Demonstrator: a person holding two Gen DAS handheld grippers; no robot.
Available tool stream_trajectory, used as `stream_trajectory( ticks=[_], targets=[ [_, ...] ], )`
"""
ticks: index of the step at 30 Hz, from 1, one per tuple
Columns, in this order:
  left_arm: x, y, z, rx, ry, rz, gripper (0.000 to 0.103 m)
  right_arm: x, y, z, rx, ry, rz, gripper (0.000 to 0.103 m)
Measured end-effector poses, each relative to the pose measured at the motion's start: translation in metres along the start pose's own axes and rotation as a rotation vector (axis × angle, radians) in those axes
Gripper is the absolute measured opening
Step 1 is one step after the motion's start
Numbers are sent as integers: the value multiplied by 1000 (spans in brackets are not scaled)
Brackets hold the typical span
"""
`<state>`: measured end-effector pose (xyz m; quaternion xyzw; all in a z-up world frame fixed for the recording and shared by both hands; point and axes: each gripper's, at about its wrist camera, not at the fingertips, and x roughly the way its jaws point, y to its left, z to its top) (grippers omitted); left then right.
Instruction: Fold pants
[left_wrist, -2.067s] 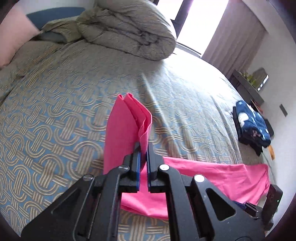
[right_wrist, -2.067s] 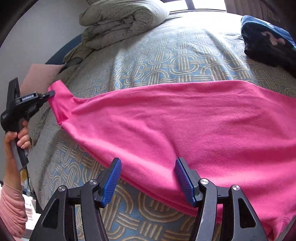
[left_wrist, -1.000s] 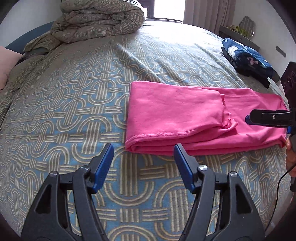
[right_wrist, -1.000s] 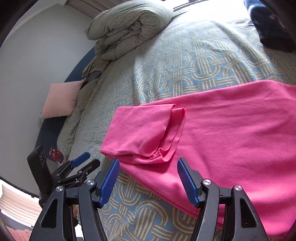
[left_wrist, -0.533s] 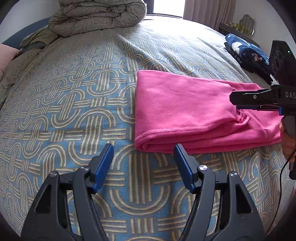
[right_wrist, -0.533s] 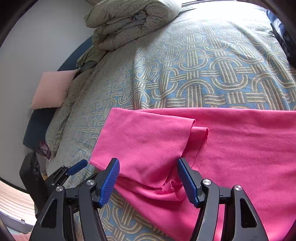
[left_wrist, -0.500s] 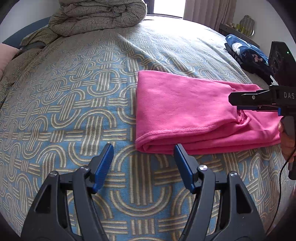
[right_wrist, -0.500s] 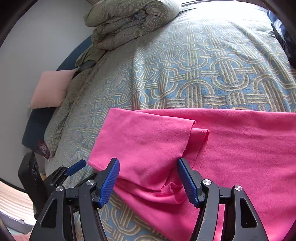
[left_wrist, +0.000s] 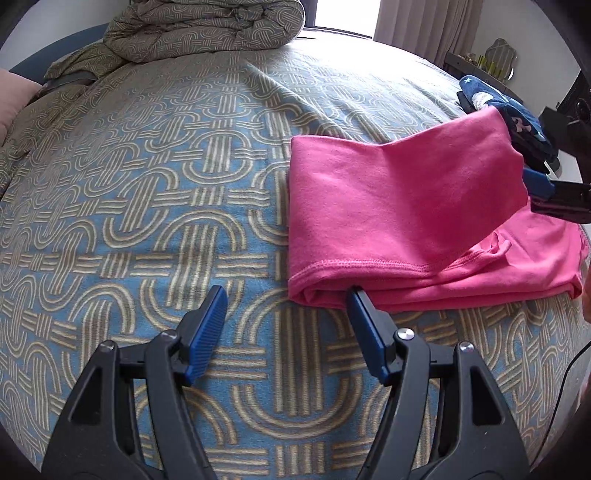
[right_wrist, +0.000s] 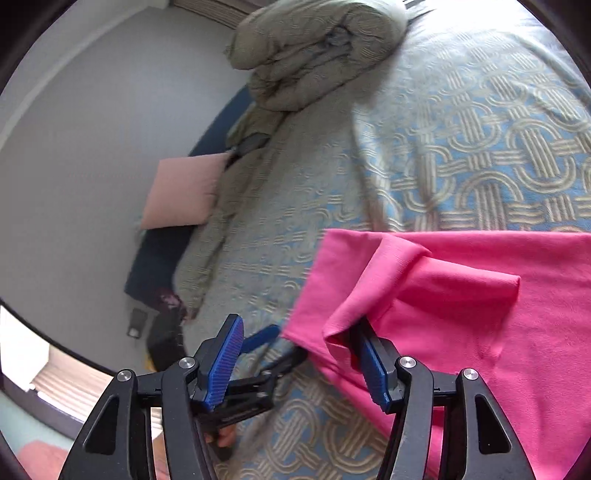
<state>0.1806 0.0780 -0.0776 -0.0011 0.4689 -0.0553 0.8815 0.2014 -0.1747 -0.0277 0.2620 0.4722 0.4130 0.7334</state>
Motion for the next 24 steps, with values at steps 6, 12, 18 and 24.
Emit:
stream_trajectory(
  ticks=[6,12,18,24],
  targets=[
    [0,0,0,-3,0,1,68,-9,-10,-1,-9,-1,-212,62],
    [1,-2,-2,31,8,23,68,-12,-38,-18,72,28,-328,62],
    [3,3,0,17,12,19,68,-25,-55,-23,144,40,-352,62],
    [3,2,1,33,12,21,68,-30,-57,-23,204,101,-311,62]
  ],
)
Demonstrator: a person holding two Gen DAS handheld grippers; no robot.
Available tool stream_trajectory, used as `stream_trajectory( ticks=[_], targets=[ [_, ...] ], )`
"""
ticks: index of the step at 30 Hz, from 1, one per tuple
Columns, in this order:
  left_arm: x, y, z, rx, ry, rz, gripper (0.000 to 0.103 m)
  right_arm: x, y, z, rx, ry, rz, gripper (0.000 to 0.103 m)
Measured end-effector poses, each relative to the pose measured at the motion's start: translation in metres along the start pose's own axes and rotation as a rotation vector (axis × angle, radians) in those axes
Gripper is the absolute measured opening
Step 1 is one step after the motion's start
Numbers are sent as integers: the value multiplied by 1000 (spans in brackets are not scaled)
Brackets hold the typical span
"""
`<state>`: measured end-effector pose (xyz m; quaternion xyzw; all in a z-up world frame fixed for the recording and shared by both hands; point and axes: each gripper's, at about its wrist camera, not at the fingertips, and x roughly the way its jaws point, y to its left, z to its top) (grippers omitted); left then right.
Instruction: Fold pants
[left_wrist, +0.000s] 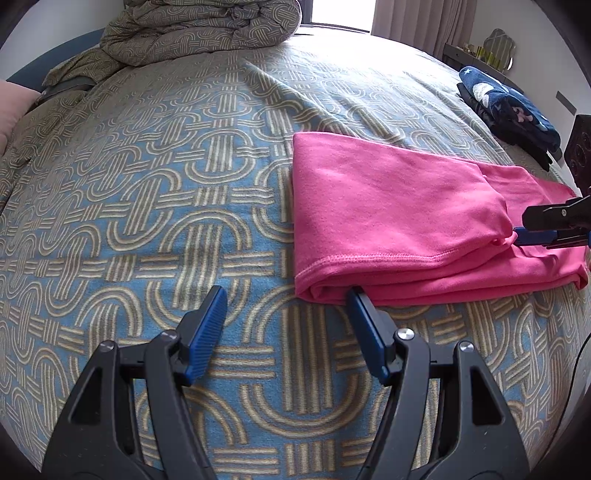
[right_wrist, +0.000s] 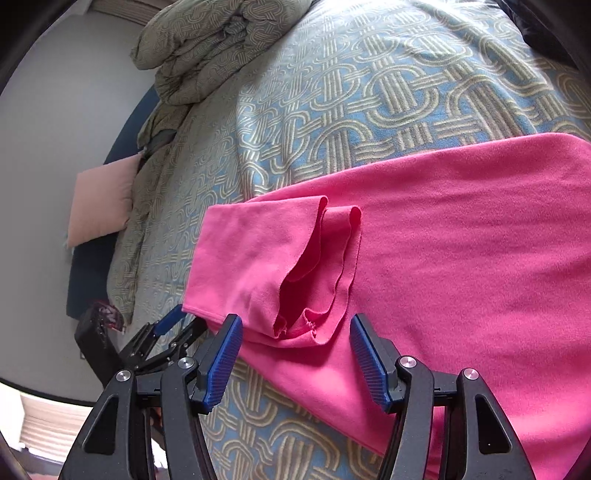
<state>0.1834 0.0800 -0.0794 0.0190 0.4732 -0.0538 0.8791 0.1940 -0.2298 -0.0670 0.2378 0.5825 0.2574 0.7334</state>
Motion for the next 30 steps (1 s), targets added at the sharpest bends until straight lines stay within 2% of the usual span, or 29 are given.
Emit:
stream_trajectory(
  ticks=[2,5,12,14,16,17,18,19,23,30],
  targets=[
    [1,1,0,-1,-1,-4,68,-3,0,-6,0,21,16,62],
    [3,1,2,-12,-3,-8,69,0,-8,-6,48,58,113,67],
    [1,2,3,-24,2,-10,69,26,-11,22,146,60,290,67],
    [1,3,4,-29,1,-13,69,34,-7,28,157,58,292,67],
    [0,4,4,-35,0,-18,69,40,2,31,134,58,244,58],
    [0,4,4,-37,-1,-20,69,40,7,31,113,47,201,25],
    [0,4,3,-37,-2,-22,69,39,11,30,82,34,125,6],
    [0,4,3,-36,-3,-24,69,38,13,30,68,25,71,5],
    [-1,-1,3,-26,-6,-45,69,16,32,21,-11,-60,44,5],
    [-2,-23,12,-9,-32,-65,69,-12,76,25,-108,-111,122,5]
  ],
)
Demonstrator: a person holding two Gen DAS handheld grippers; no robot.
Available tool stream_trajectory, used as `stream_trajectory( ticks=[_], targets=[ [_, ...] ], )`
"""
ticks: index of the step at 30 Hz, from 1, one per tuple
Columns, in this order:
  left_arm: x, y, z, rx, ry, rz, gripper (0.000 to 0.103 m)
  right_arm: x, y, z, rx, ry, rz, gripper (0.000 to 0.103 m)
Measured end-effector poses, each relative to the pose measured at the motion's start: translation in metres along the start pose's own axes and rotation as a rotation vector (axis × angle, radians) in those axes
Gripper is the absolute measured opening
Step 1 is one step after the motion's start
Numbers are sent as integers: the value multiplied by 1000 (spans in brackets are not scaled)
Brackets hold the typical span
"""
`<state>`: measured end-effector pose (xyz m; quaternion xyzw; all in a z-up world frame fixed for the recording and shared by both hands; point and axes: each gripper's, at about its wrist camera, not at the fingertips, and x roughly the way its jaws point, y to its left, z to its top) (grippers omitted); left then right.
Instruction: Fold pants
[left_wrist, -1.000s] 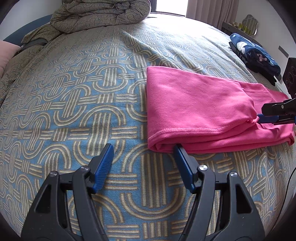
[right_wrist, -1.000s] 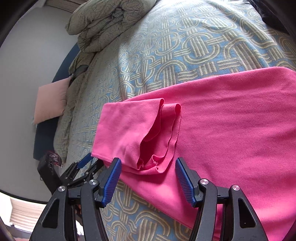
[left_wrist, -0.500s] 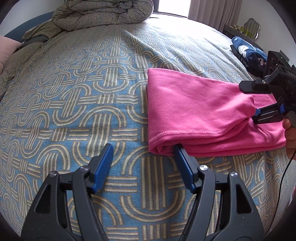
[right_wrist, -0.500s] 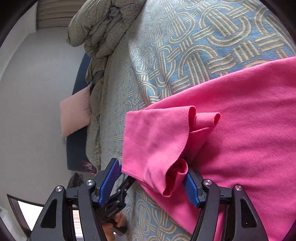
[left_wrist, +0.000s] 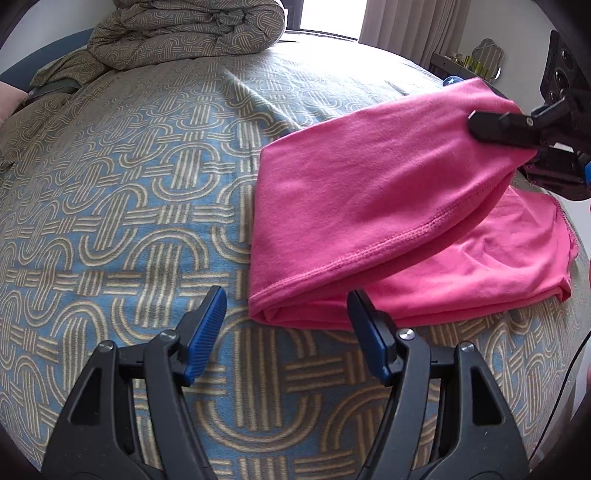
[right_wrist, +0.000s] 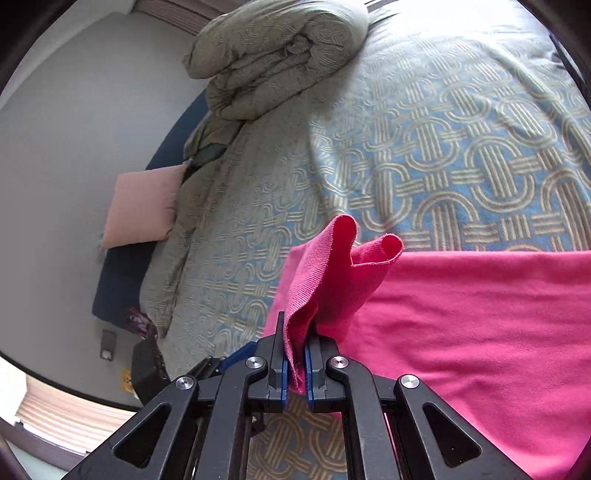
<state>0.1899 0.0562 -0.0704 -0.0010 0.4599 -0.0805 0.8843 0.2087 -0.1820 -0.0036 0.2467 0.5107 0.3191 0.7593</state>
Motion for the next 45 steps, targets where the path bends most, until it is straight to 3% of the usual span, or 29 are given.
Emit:
stream_trajectory(
  ticks=[5,8,10,13,15,17,20,24,27,32,34,38,41,45],
  targets=[
    [13,7,7,-47,-2,170,69,-19,18,4,-30,-75,18,5],
    [6,13,2,-99,-18,127,68,-42,14,3,-25,-143,-1,5],
    [-3,4,0,-53,-46,134,64,-52,4,0,4,-151,-9,5],
    [-13,-17,-2,31,-71,116,49,-65,-22,-10,33,-156,-61,5],
    [-11,-27,-4,46,-50,59,34,-71,-45,-16,79,-166,-78,5],
    [-7,-34,-7,43,-12,21,28,-77,-70,-24,128,-175,-94,5],
    [-1,-40,-11,45,14,25,28,-79,-102,-36,161,-163,-209,6],
    [-1,-45,-8,50,22,40,28,-77,-132,-52,245,-134,-169,6],
    [-2,-46,-7,37,34,41,28,-87,-126,-53,219,-170,-162,6],
    [-5,-51,-10,57,34,43,28,-118,-84,-48,42,-273,-188,7],
    [-4,-53,-11,62,38,51,28,-115,-85,-47,24,-242,-239,9],
    [-5,-53,-12,61,42,50,28,-110,-127,-59,160,-169,-418,17],
    [-7,-52,-14,74,51,56,28,-127,-148,-72,251,-199,-354,18],
    [-8,-53,-14,73,55,61,28,-144,-147,-72,233,-241,-319,27]
  ],
)
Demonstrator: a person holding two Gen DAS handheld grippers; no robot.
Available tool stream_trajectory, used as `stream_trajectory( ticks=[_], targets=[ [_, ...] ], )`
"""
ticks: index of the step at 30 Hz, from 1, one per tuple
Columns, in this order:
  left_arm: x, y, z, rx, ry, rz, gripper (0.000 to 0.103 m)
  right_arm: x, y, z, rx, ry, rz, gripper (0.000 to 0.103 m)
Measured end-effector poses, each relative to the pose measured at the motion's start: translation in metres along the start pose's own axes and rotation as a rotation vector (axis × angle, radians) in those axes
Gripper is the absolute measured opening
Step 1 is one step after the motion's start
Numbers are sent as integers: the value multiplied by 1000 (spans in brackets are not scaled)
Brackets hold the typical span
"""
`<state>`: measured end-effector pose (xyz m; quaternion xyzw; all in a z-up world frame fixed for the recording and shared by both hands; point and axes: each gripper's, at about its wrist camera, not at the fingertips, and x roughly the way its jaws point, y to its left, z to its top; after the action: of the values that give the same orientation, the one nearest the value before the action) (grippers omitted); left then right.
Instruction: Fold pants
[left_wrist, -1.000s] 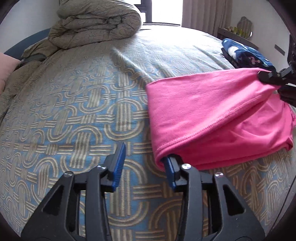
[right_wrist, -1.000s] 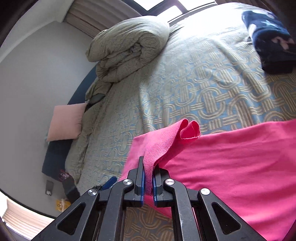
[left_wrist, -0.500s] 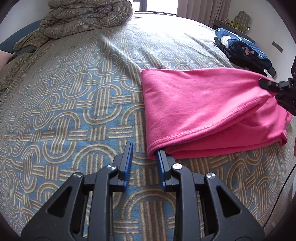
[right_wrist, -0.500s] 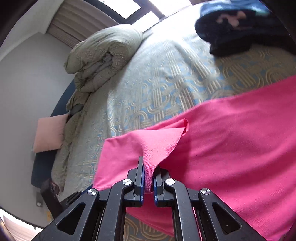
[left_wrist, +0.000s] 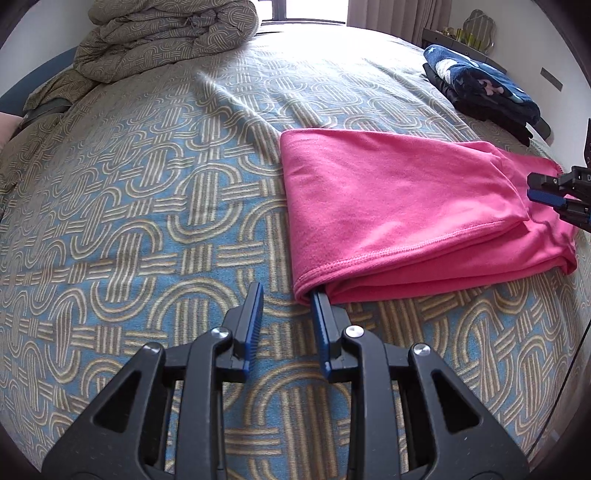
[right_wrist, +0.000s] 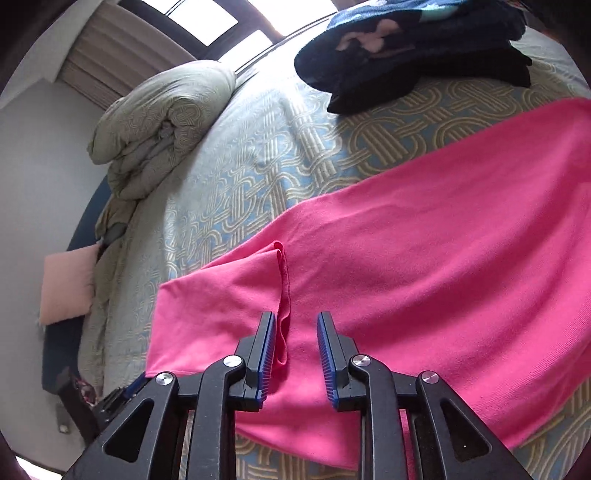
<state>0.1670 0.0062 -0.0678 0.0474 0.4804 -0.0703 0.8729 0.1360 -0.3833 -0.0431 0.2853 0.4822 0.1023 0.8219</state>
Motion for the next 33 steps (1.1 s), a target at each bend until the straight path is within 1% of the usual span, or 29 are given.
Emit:
stream_trajectory(
  ticks=[1,2,3,4,6,7,8,9,10,13,15,16,19,20,21,23,25,27,31,33],
  targets=[
    [0,0,0,-3,1,0,28,0,3,3,-9,1,12,28],
    [0,0,0,-6,1,1,28,2,8,6,-19,6,27,31],
    [1,0,0,-7,4,3,28,7,13,11,-33,16,45,39],
    [1,-1,0,-6,6,5,28,13,19,14,-43,32,52,42],
    [2,-1,1,-5,8,9,29,33,31,22,-66,64,60,42],
    [2,-1,1,-5,9,13,29,44,35,27,-82,72,27,39],
    [1,-1,1,-5,9,16,30,52,36,31,-82,57,-73,22],
    [0,-1,1,-3,8,21,31,55,36,34,-74,26,-176,13],
    [-1,-1,1,1,7,25,31,54,35,36,-62,-3,-199,13],
    [-1,0,-2,17,16,33,32,36,30,32,-26,-52,-161,16],
    [-1,-1,-3,23,32,38,32,20,24,24,-39,-67,-167,17],
    [-2,-2,-4,25,35,39,32,11,19,19,-46,-71,-180,18],
    [-8,-9,-4,31,23,42,34,-17,2,2,-58,-91,-239,24],
    [-11,-12,-4,36,17,43,39,-25,-6,-2,-53,-97,-273,26],
    [-14,-15,-3,41,11,46,46,-33,-14,-6,-42,-104,-313,26],
    [-20,-22,-2,60,-13,55,49,-43,-33,-11,-5,-102,-365,26],
    [-24,-29,-2,79,-23,60,49,-54,-51,-19,33,-100,-342,26],
    [-28,-36,-1,96,-25,63,50,-60,-59,-27,47,-105,-314,26],
    [-32,-49,2,119,-30,68,50,-71,-55,-39,0,-118,-325,26],
    [-35,-56,4,123,-34,60,51,-78,-56,-44,-5,-125,-311,26]
  ],
)
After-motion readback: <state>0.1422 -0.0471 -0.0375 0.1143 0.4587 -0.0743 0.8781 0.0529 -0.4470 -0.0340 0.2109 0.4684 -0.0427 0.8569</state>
